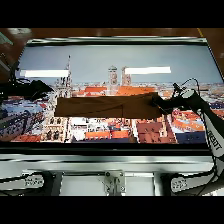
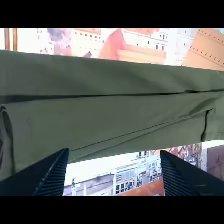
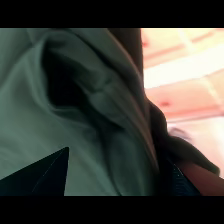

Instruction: Fold the shirts.

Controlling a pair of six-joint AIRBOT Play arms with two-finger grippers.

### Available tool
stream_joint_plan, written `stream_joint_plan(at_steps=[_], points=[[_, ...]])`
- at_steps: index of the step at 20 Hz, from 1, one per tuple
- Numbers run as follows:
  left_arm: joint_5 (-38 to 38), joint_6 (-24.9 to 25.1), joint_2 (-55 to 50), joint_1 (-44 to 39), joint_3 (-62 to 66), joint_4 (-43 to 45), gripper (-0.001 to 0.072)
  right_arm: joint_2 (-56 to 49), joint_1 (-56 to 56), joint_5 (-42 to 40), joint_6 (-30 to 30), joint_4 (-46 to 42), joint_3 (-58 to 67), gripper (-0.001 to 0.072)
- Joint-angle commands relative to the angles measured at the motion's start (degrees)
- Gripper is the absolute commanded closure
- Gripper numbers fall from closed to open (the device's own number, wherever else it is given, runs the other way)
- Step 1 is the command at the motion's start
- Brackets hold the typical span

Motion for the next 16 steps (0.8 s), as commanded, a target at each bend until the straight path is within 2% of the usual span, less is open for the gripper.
stream_joint_plan(at_steps=[1, 2, 3, 4, 6, 7, 8, 9, 12, 16], points=[[-0.37, -0.04, 0.48, -1.27, 0.28, -1.33, 0.0047, -2.54, 2.29, -0.52, -1.18, 2.45, -0.11, 0.0095], [-0.31, -0.04, 0.48, -1.88, 0.28, -1.84, 0.0065, -2.51, 2.25, -0.39, -1.64, 2.62, -0.02, 0.0331], [-0.2, -0.02, 0.48, -2.67, 0.31, -2.14, 0.011, -2.45, 2.23, -0.11, -1.62, 2.62, 0.02, 0.0536], [-0.17, -0.02, 0.46, -3.5, 0.31, -2.32, 0.0112, -2.23, 1.92, 0.59, -1.64, 2.6, 0.02, 0.0648], [0.28, -0.02, 0.42, -5.7, 0.31, -2.34, 0.0116, -1.18, 1.36, 2.47, -2.47, 2.49, 0.22, 0.0651], [0.42, -0.02, 0.28, -7.04, 0.31, -2.34, 0.0252, -0.04, 1.14, 3.91, -3.1, 2.29, 0.48, 0.0651], [0.52, -0.02, 0.11, -8.74, 0.28, -2.34, 0.0501, 1.53, 0.98, 5.2, -3.8, 2.32, 0.59, 0.0651], [1.2, -0.04, -0.15, -11.17, 0.28, -2.36, 0.0637, 3.87, 0.98, 6.36, -3.8, 1.73, 0.61, 0.0651], [6.16, -1.86, -2.58, -21.22, 0.28, -2.36, 0.0662, 12.55, 0.98, 10.64, -3.15, 1.2, 0.61, 0.0651], [13.57, -4.13, -7.78, -34.67, 0.33, -2.56, 0.0662, 24.72, 1.01, 16.46, 2.49, 0.17, 0.61, 0.0651]])
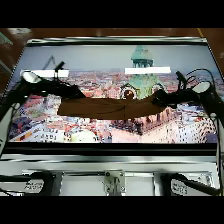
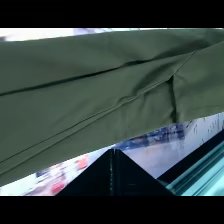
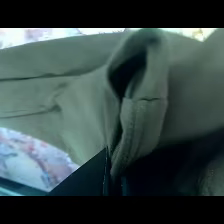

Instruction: Fold the shirts.

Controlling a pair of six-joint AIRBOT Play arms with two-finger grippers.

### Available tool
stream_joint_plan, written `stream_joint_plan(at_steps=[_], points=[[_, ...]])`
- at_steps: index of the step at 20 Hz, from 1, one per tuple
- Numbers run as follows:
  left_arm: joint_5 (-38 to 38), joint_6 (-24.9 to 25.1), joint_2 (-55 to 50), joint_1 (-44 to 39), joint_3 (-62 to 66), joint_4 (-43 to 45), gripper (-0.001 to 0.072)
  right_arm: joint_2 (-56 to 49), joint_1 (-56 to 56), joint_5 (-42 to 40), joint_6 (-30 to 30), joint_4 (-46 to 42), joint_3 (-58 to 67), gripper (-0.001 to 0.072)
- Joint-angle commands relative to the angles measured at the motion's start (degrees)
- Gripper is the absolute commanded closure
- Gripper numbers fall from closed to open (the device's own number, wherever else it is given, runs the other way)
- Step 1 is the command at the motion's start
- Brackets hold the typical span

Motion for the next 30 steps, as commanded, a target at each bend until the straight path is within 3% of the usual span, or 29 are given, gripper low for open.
stream_joint_plan(at_steps=[1, 4, 12, 17, 20, 24, 27, 30], points=[[5.86, -1.55, -4.04, -11.1, 0.07, -0.17, 0.0662, 10.47, 0.02, 6.47, 4.5, -0.63, 0.07, 0.0651], [8.44, -2.97, -6.99, -18.08, 0.07, -3.21, 0.0662, 17.79, 0.07, 11.8, 7.61, -2.8, 0.04, 0.0651], [20.26, -2.93, -13.64, -33.07, 0.09, -21.94, 0.0662, 30.62, 0.07, 21.59, 11.61, -4.33, 0.04, 0.0651], [18.6, -2.73, -15.26, -37.13, 0.07, -25.62, 0.0662, 33.57, 0.07, 22.75, 12.07, -6.88, 0.04, 0.0651], [16.59, -0.59, -13.94, -32.87, 0.07, -25.31, 0.0664, 33.57, 1.29, 19.8, 12.2, -6.21, 0.04, 0.0651], [18.43, 1.36, -5.09, -20.59, 0.09, -20.35, 0.0666, 31.89, 11.04, 10.69, 13.05, -6.62, 0.04, 0.0651], [18.99, 1.36, 5.68, -7.91, 0.09, -17.77, 0.0665, 24.94, 21.59, 2.6, 14.1, -6.56, 0.04, 0.0651], [17.86, 1.33, 16.96, 3.82, 0.09, -17.77, 0.0665, 14.36, 32.37, -10.6, 14.29, -6.23, 0.04, 0.0651]])
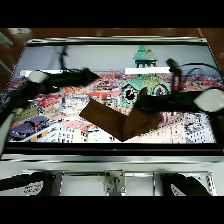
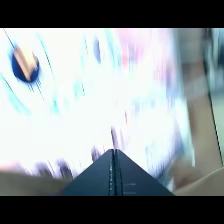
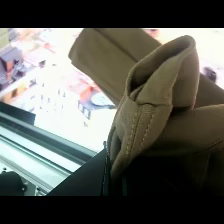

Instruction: Fold the shirts.

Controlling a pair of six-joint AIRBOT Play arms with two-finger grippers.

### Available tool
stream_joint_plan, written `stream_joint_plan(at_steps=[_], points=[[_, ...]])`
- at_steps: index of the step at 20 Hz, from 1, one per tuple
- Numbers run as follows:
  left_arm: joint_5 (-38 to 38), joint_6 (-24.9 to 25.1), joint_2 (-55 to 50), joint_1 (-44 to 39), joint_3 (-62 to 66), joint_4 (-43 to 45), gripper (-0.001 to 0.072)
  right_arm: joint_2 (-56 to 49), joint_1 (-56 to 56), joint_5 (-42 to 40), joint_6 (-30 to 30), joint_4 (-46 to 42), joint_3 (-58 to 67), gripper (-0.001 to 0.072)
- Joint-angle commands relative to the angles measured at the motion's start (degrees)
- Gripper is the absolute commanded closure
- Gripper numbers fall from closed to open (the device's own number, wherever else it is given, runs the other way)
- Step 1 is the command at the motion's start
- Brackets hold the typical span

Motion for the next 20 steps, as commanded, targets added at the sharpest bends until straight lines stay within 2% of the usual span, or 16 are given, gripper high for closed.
stream_joint_plan(at_steps=[1, 3, 6, 7, 8, 9, 10, 11, 14, 16, 18, 20], points=[[-2.6, 0.35, 13.35, 13.73, 0.04, 1.2, 0.0665, -12.2, 12.26, -18.49, 1.29, 0.57, 0.04, 0.0651], [-8.79, 0.37, 20.15, 18.8, 0.02, 1.29, 0.0665, -21.2, 17.77, -32.96, 3.02, 5.92, 0.04, 0.065], [-17.86, 0.35, 28.68, 21.11, 0.0, 6.08, 0.0664, -32.98, 24.61, -53.66, 2.93, 22.95, 0.07, 0.065], [-21.4, 0.33, 30.6, 21.11, 0.0, 7.56, 0.0664, -35.34, 26.14, -58.03, 2.93, 27.93, 0.07, 0.0622], [-24.98, 0.31, 32.17, 21.11, 0.0, 8.41, 0.0664, -36.92, 27.34, -60.83, 2.93, 31.01, 0.07, 0.0525], [-27.87, 0.17, 33.57, 21.11, -0.13, 9.01, 0.0664, -37.73, 28.13, -62.05, 2.91, 32.35, 0.07, 0.027], [-29.11, 0.11, 34.77, 21.11, -0.7, 9.03, 0.0664, -37.73, 28.09, -61.59, 2.78, 32.13, 0.07, 0.0182], [-29.16, 0.13, 35.65, 21.11, -1.44, 9.03, 0.0664, -37.09, 27.78, -61.02, 2.62, 31.21, 0.07, 0.0183], [-28.76, 0.11, 36.09, 21.11, -3.61, 9.03, 0.0663, -31.98, 24.76, -56.3, 1.46, 25.86, 0.04, 0.0184], [-28.06, 0.13, 36.11, 21.11, -5.35, 8.96, 0.0664, -26.8, 20.44, -46.6, 0.17, 17.92, 0.04, 0.0185], [-28.06, 0.17, 36.0, 21.11, -6.25, 8.98, 0.0664, -21.46, 14.12, -29.97, 0.37, 5.55, 0.04, 0.0185], [-27.96, 0.48, 36.0, 21.11, -6.36, 9.14, 0.0664, -17.49, 7.43, -7.67, 3.58, -9.27, 0.0, 0.0183]])
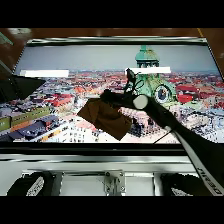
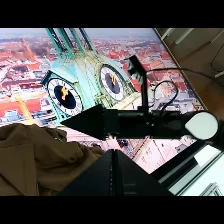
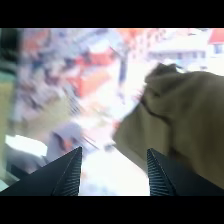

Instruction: Fold the shirts.

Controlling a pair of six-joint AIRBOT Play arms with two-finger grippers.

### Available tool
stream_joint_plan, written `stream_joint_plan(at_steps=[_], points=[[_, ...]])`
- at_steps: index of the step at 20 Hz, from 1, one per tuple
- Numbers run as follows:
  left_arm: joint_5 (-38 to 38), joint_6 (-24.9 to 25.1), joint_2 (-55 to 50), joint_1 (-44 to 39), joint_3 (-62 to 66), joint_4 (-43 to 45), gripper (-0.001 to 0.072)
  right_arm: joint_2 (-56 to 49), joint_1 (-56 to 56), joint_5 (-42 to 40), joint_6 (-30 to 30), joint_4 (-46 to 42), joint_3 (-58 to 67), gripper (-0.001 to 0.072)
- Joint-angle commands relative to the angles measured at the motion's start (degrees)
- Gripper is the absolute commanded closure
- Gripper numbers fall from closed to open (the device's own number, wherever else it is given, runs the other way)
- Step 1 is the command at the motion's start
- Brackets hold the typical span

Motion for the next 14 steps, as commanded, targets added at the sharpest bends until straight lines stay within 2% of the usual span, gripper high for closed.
stream_joint_plan(at_steps=[1, 2, 3, 4, 8, 10, 14], points=[[-0.15, 0.63, 0.24, 0.02, -0.9, 0.22, 0.0664, 6.54, -10.23, 37.33, 5.38, -26.08, -0.44, 0.0139], [-0.13, 0.63, 0.24, 0.02, -0.9, 0.24, 0.0664, 6.86, -12.66, 43.91, 7.08, -29.9, -1.9, 0.003], [-0.13, 0.63, 0.24, 0.02, -0.9, 0.22, 0.0664, 6.86, -14.45, 46.05, 7.04, -29.18, -4.17, 0.003], [-0.13, 0.63, 0.26, 0.02, -0.9, 0.22, 0.0663, 6.86, -15.67, 44.85, 7.23, -26.14, -7.17, 0.003], [-0.15, 0.61, 0.26, 0.02, -0.9, 0.22, 0.0663, 6.45, -14.43, 25.83, 8.72, -11.06, -19.21, 0.003], [-0.17, 0.61, 0.31, 0.02, -0.9, 0.22, 0.0663, 5.05, -14.43, 22.01, 9.2, -5.62, -22.34, 0.003], [-0.04, 1.27, 0.28, 0.02, -0.9, 0.22, 0.0663, 3.26, -14.43, 18.05, 3.56, 4.52, -22.69, 0.003]])
